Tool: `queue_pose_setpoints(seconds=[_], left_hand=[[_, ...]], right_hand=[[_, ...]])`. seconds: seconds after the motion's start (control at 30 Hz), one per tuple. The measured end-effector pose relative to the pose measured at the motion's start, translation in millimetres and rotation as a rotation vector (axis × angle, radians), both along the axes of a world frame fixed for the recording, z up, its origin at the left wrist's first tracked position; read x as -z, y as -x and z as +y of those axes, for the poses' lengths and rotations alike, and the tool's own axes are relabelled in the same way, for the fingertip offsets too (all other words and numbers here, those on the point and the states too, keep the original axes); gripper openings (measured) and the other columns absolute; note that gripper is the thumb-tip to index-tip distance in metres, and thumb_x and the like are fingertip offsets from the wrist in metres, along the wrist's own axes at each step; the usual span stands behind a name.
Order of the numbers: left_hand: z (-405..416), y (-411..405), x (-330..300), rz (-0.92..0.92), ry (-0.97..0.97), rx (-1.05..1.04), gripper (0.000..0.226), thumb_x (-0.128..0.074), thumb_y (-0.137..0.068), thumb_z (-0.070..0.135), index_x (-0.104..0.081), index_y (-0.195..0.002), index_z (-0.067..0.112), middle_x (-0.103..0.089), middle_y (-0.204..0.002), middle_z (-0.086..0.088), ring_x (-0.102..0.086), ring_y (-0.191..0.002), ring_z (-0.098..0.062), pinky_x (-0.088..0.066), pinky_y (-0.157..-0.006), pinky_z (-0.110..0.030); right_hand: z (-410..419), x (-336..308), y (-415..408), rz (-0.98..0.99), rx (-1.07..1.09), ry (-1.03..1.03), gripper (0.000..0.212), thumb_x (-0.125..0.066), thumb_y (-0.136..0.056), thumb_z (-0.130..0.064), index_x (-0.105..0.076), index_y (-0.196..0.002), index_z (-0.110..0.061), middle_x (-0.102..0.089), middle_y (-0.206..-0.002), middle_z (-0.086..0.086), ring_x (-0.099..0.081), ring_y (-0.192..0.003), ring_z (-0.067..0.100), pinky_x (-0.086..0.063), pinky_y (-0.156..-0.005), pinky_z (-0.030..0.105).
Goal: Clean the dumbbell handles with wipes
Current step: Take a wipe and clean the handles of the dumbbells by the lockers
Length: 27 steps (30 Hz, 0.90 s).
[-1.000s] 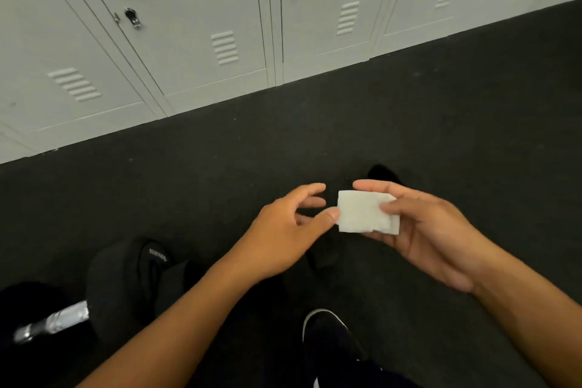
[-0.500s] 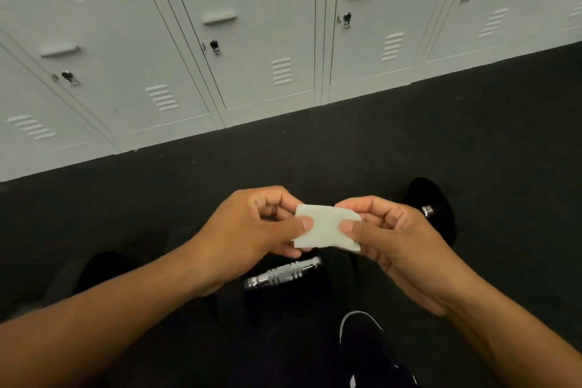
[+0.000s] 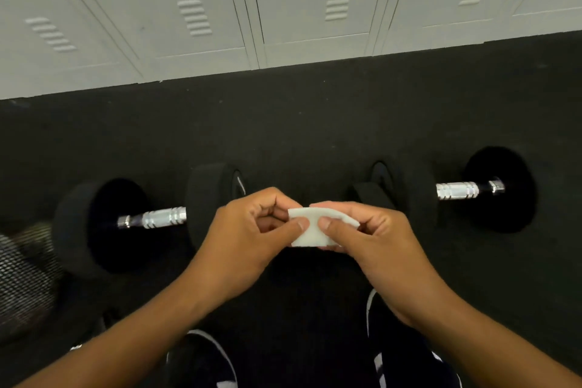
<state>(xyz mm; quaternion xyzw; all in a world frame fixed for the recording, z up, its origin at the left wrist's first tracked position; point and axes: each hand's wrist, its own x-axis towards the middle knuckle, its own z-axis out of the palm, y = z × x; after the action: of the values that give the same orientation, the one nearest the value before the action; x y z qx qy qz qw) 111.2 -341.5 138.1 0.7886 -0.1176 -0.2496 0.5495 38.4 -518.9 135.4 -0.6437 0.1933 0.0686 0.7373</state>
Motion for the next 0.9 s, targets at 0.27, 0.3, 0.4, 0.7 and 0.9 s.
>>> queue_pose_setpoints(seconds=[0.27,0.3,0.4,0.7,0.9], left_hand=[[18,29,37,-0.045,-0.053,-0.041,0.014,-0.076,-0.088,0.015,-0.074,-0.098,0.025,-0.077,-0.091,0.010,-0.074,-0.086,-0.005,-0.058,-0.077,-0.021],[23,29,40,-0.130,-0.102,-0.035,0.018,-0.077,-0.087,0.016,-0.073,-0.100,0.027,-0.076,-0.091,0.013,-0.073,-0.088,-0.002,-0.056,-0.078,-0.017],[40,24,53,-0.539,-0.437,0.030,0.038,-0.076,-0.085,0.028,-0.064,-0.121,0.030,-0.064,-0.105,0.018,-0.061,-0.096,0.001,-0.051,-0.082,-0.013],[53,38,95,-0.834,-0.929,0.415,0.077,-0.059,-0.093,0.042,-0.030,-0.154,0.006,-0.023,-0.164,-0.016,-0.021,-0.153,-0.031,-0.033,-0.119,-0.046],[57,42,110,-0.887,-0.959,0.423,0.075,-0.058,-0.096,0.029,-0.023,-0.156,0.002,-0.014,-0.166,-0.018,-0.015,-0.154,-0.032,-0.022,-0.122,-0.044]], right_hand=[[22,35,20,-0.052,-0.064,0.255,0.027,-0.068,-0.094,-0.010,-0.079,-0.106,-0.032,-0.078,-0.099,-0.020,-0.072,-0.098,0.000,-0.058,-0.088,0.022],[25,40,19,-0.077,-0.053,0.327,0.027,-0.069,-0.093,-0.009,-0.080,-0.106,-0.031,-0.077,-0.097,-0.022,-0.071,-0.097,-0.003,-0.056,-0.088,0.018],[27,63,10,-0.253,-0.011,0.732,0.025,-0.068,-0.091,-0.011,-0.079,-0.109,-0.024,-0.074,-0.102,-0.022,-0.068,-0.099,-0.009,-0.049,-0.089,0.006],[47,136,-13,-0.347,-0.658,1.400,0.058,-0.058,-0.089,-0.012,-0.051,-0.146,-0.005,-0.054,-0.149,0.015,-0.048,-0.142,0.032,-0.035,-0.118,0.044],[44,148,12,-0.346,-0.678,1.520,0.058,-0.031,-0.095,-0.017,-0.045,-0.150,-0.004,-0.043,-0.157,0.015,-0.037,-0.148,0.030,-0.030,-0.120,0.044]])
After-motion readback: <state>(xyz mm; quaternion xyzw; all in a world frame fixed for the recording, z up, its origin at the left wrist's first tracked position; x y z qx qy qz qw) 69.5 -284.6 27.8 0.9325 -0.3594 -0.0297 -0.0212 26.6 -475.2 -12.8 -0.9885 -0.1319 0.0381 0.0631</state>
